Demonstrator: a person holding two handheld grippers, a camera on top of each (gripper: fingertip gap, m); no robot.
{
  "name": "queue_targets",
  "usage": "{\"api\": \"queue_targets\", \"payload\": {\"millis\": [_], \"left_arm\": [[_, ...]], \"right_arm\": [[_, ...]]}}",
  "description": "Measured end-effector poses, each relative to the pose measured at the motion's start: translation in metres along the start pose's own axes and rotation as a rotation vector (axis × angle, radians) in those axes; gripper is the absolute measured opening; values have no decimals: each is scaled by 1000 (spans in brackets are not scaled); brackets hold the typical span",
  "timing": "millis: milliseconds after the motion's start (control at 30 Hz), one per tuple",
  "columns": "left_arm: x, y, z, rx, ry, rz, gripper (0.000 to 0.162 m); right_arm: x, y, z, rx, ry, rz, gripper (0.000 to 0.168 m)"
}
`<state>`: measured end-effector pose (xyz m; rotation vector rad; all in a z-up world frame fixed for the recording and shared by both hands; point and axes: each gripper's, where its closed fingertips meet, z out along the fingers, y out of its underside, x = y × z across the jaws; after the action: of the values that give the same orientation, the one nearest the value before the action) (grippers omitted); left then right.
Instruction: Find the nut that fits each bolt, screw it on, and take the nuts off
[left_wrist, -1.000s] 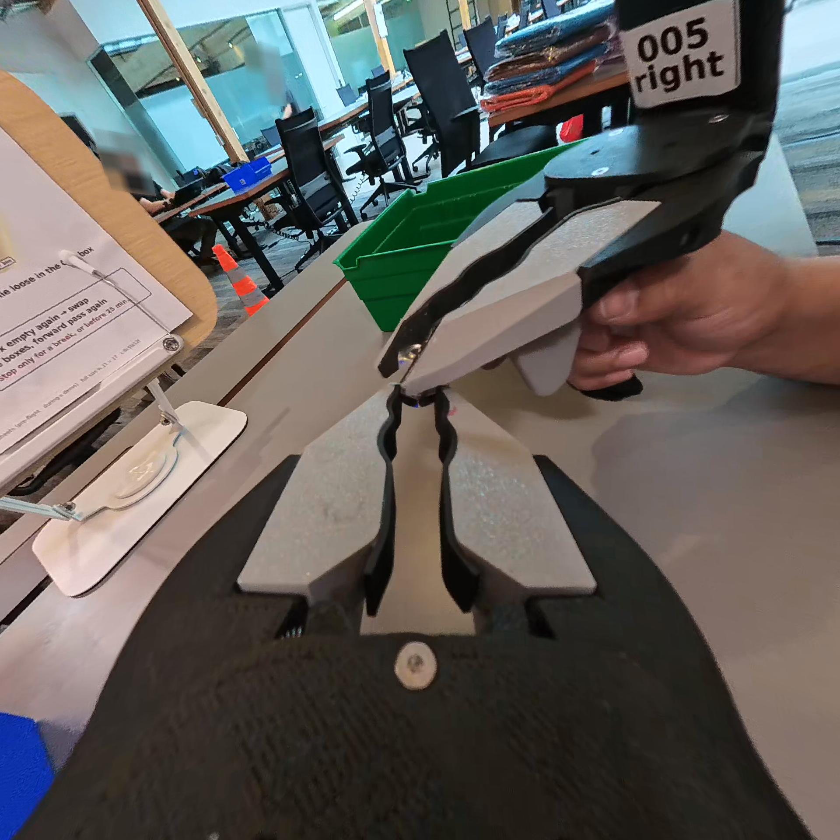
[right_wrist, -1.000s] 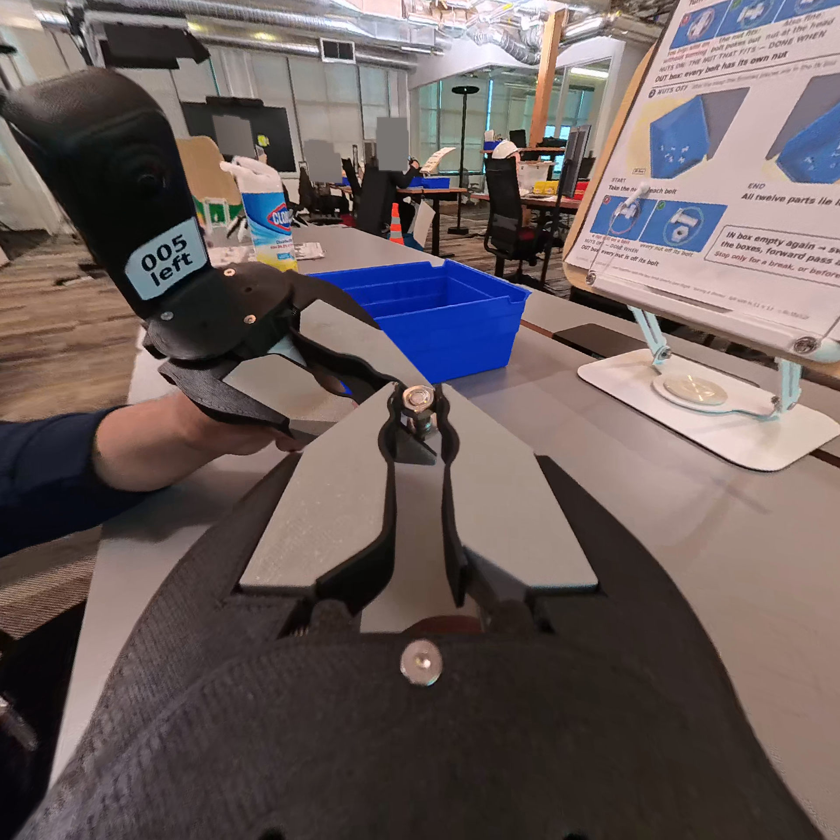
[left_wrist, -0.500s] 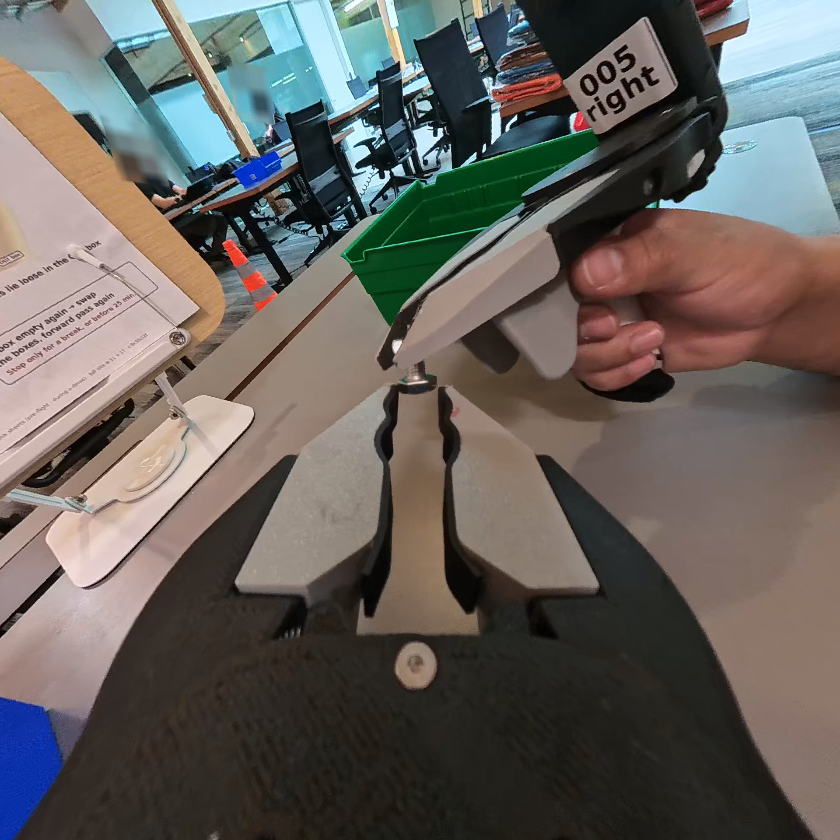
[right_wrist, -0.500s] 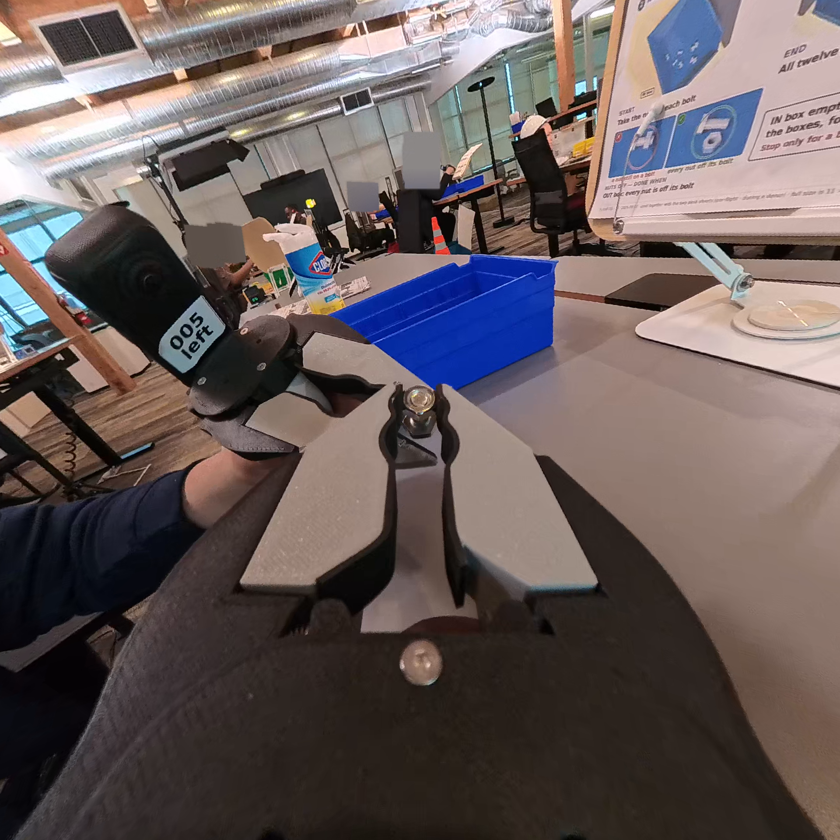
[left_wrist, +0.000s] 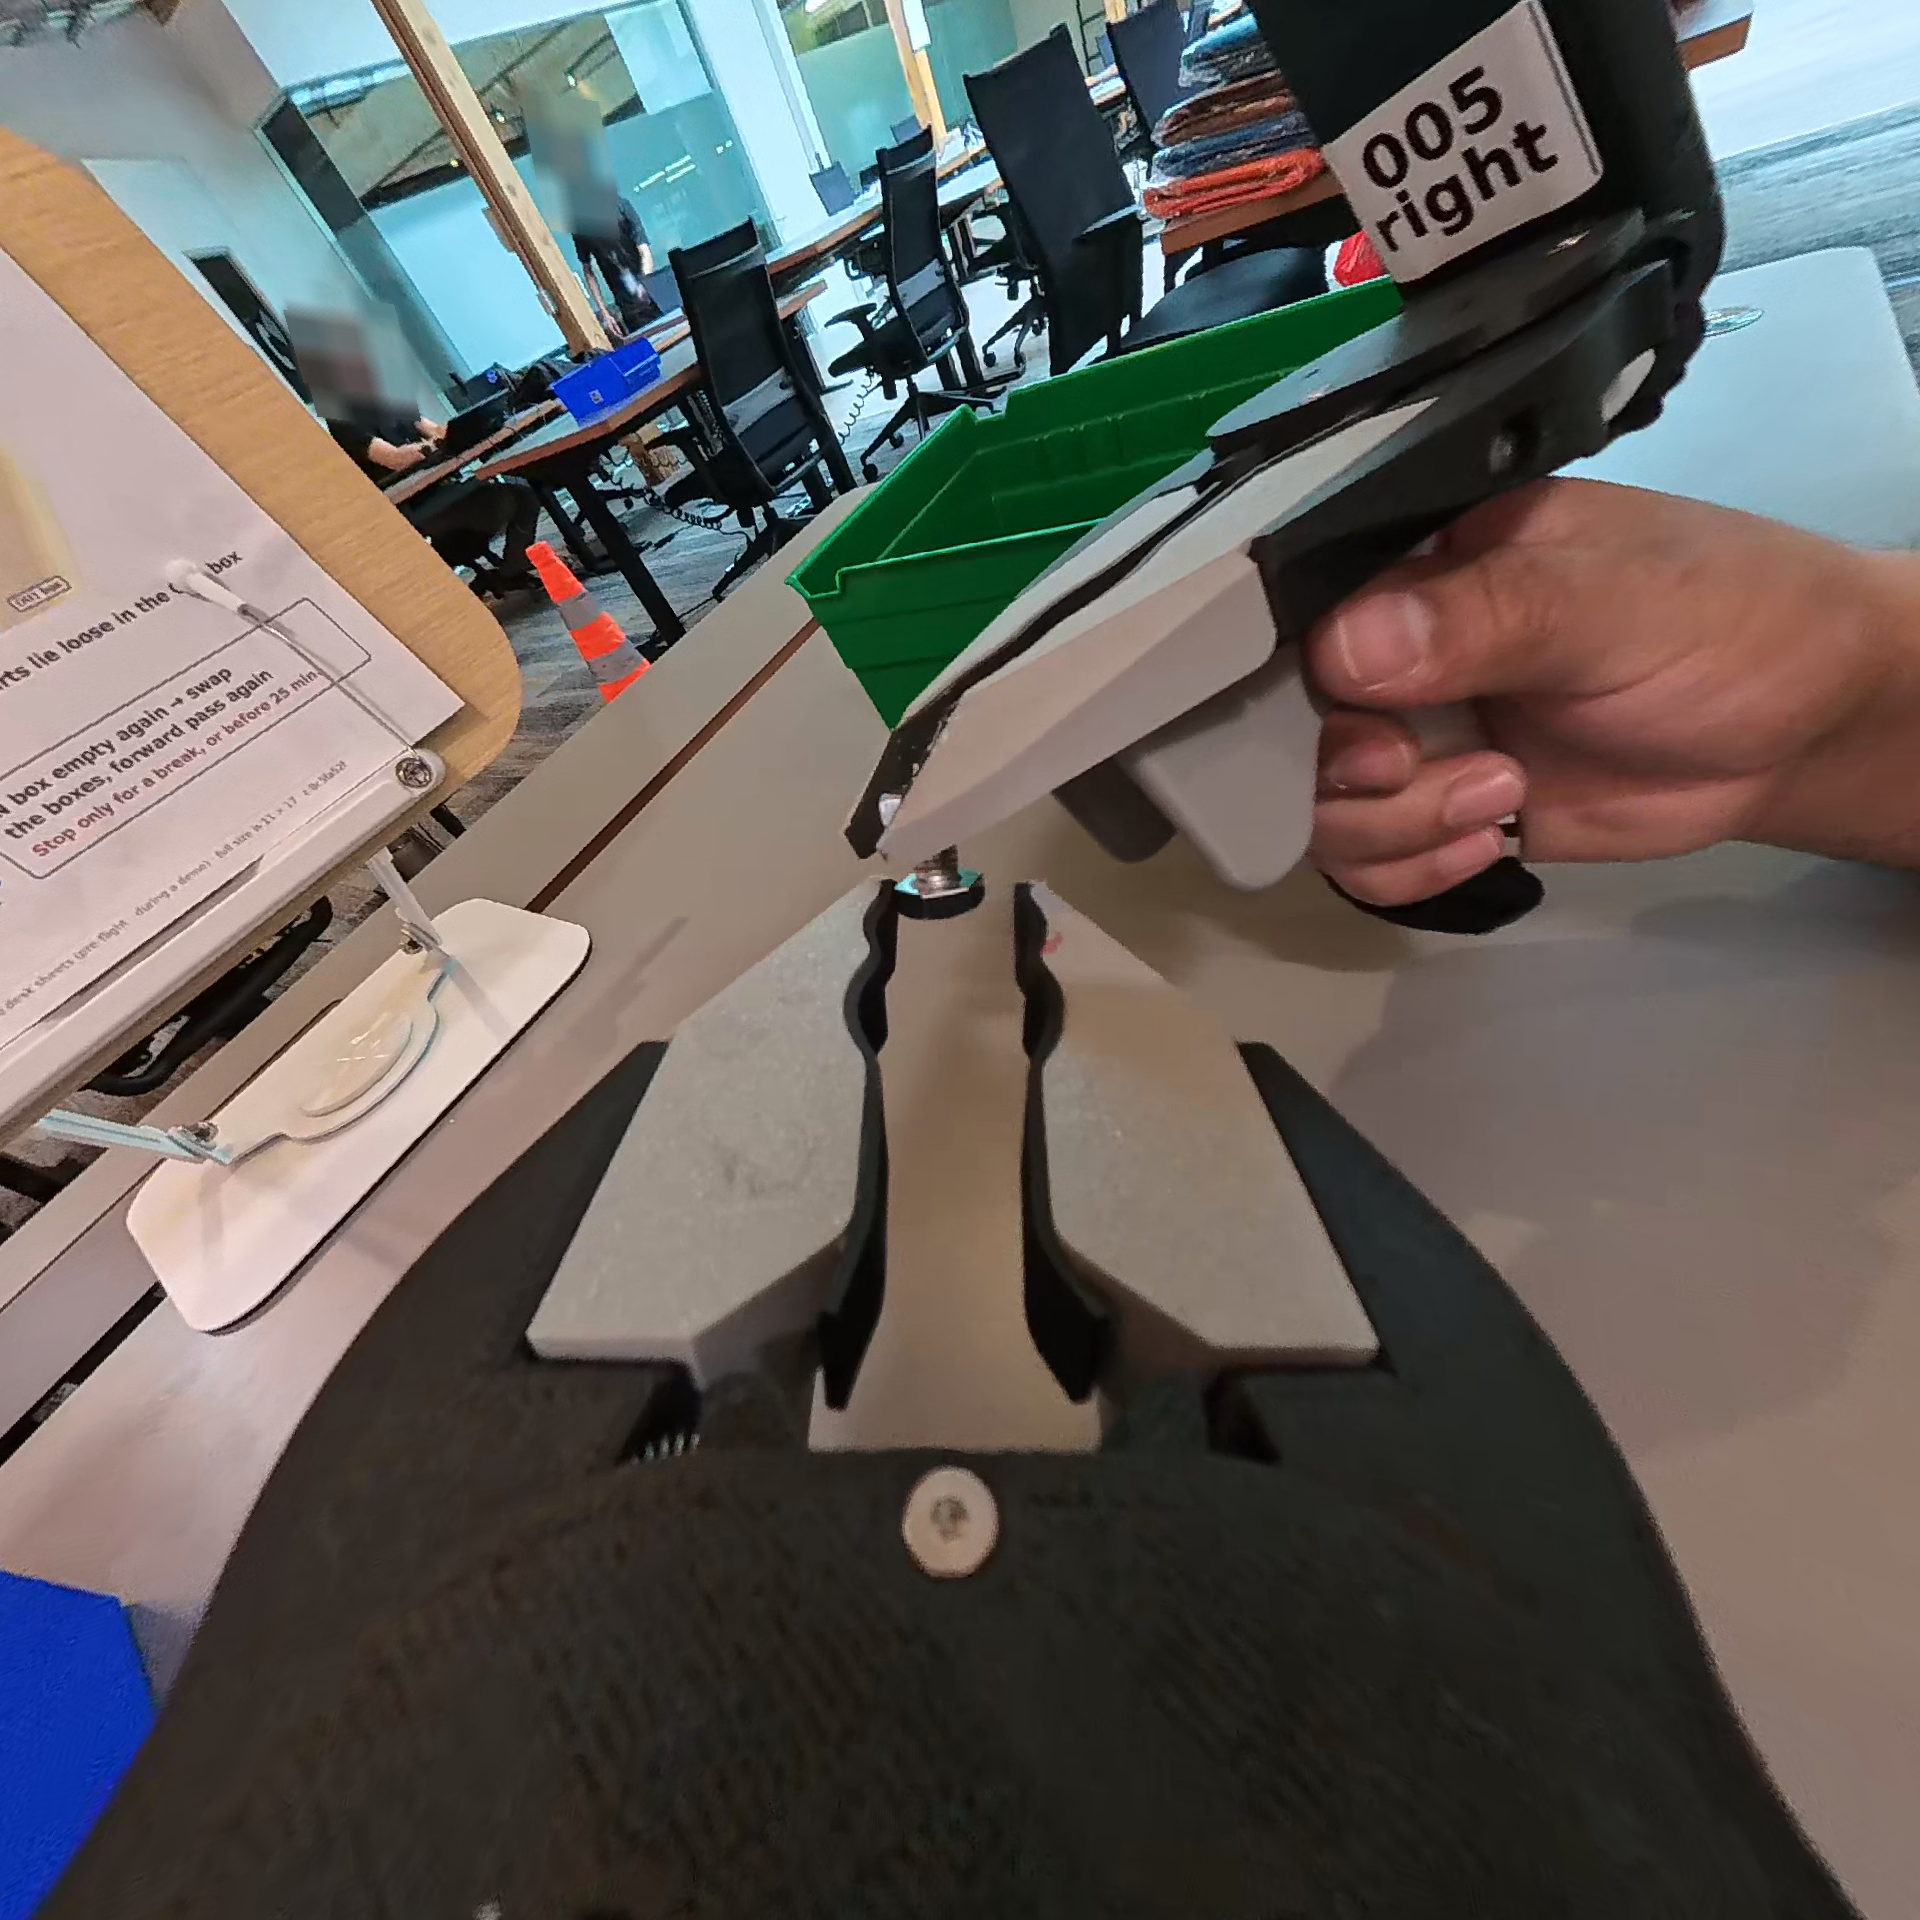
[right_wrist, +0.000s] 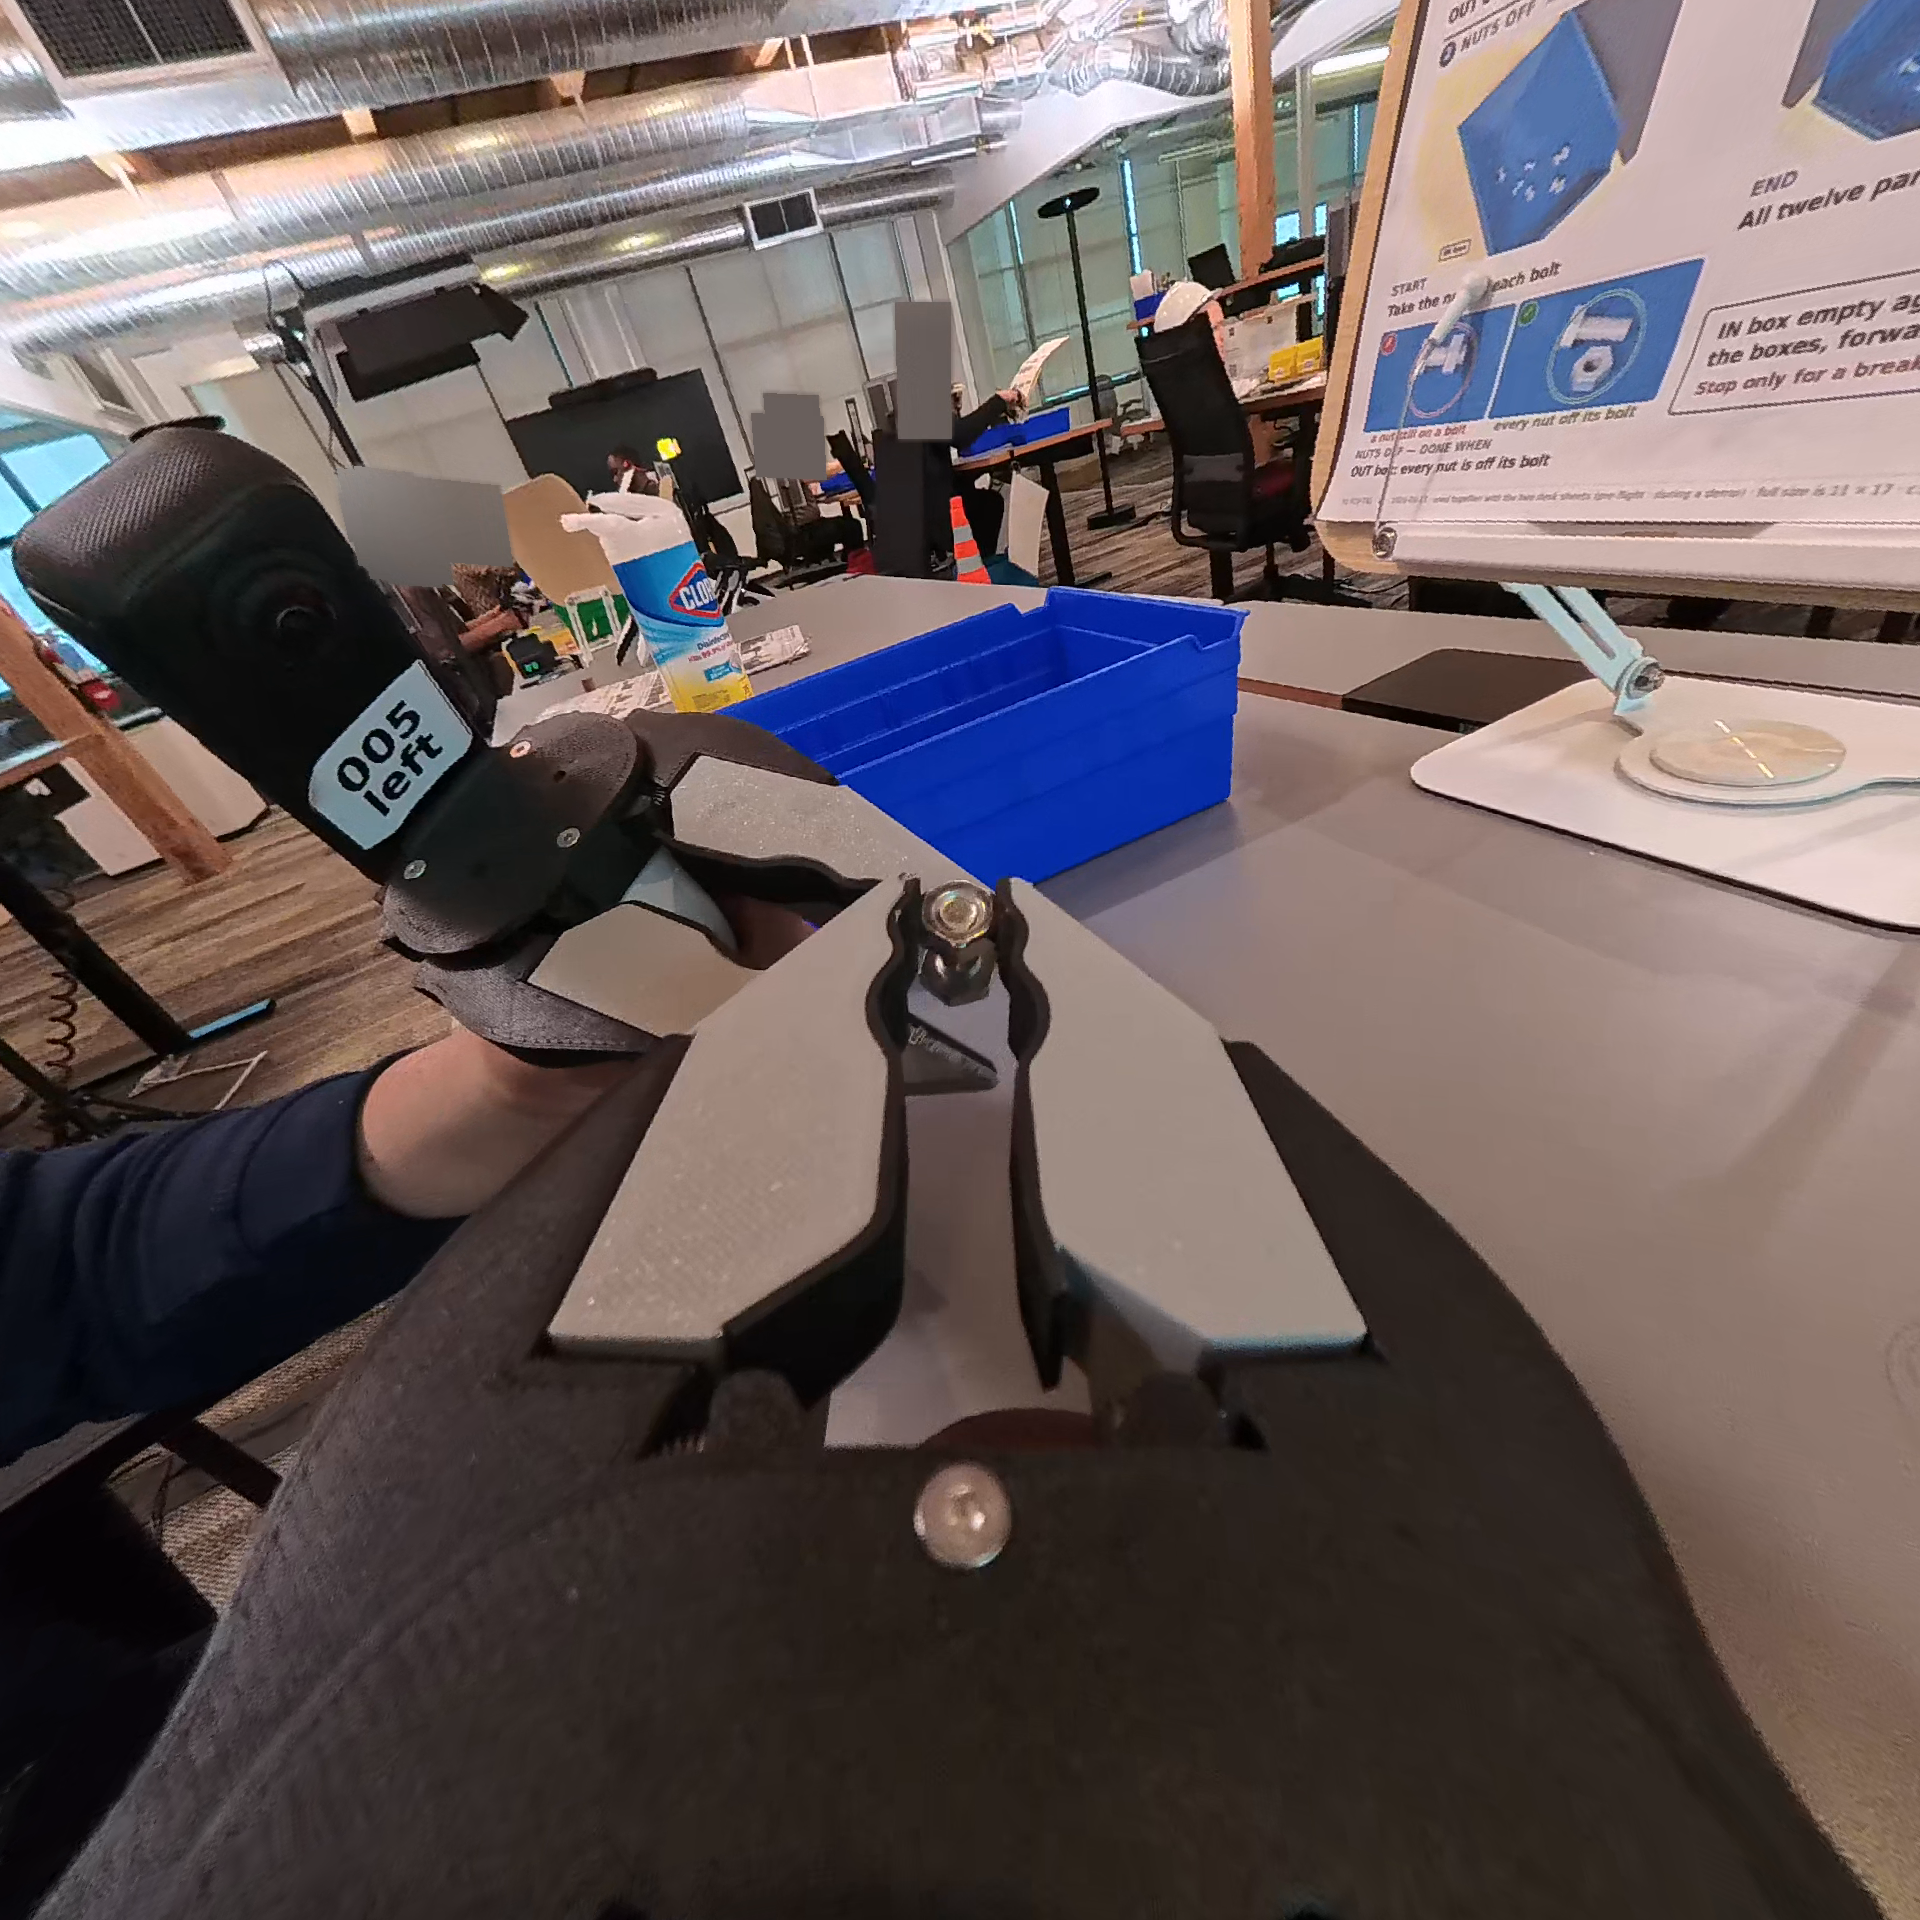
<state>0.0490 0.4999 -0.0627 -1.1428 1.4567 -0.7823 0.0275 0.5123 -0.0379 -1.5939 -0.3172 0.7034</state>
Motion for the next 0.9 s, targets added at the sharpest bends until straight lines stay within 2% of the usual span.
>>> {"api": "queue_targets", "payload": {"millis": [200,300,533,767,900], "left_arm": [[-1,0,1,-2,-5,-20,21],[-2,2,2,-10,-19,-21,14],[-1,1,1,-15,-5,-25,13],[-7,-4,-4,27,-13,-70,13],[-21,-12,-14,94,-19,-147,13]], "right_arm": [[-2,2,2,-5,-5,4,11],[-5,2,3,-7,-16,4,11],[-7,2,3,1,-29,6,11],[-6,-2,-1,14,-14,-52,14],[7,-3,-6,14,30,-29,9]]}}
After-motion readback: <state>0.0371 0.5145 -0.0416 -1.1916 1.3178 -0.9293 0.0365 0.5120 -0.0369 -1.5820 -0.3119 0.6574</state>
